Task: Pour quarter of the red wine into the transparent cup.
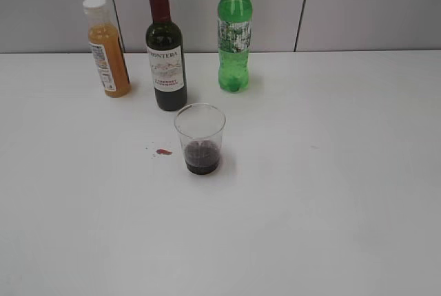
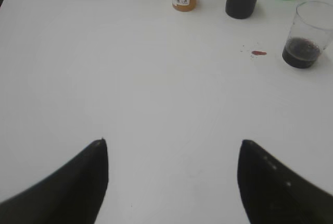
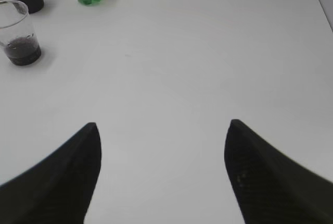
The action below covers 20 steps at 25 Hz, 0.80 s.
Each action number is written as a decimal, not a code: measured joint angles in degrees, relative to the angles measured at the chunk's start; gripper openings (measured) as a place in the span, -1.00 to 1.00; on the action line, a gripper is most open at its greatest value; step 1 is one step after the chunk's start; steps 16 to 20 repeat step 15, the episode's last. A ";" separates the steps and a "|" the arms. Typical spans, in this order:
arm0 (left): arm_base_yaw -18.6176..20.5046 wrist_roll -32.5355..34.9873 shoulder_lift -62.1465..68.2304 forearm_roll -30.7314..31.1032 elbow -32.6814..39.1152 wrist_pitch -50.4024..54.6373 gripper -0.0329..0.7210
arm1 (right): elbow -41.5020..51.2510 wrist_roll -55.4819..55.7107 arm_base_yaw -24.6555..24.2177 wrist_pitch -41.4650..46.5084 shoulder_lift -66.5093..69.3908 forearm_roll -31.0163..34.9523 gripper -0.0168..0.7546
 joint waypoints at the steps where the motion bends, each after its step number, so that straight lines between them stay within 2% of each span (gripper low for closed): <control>1: 0.00 0.00 0.00 0.00 0.00 0.00 0.65 | 0.00 0.00 0.00 0.00 0.00 0.00 0.58; 20: 0.00 0.00 0.00 0.00 0.00 0.00 0.65 | 0.00 0.00 0.00 0.00 0.00 0.00 0.58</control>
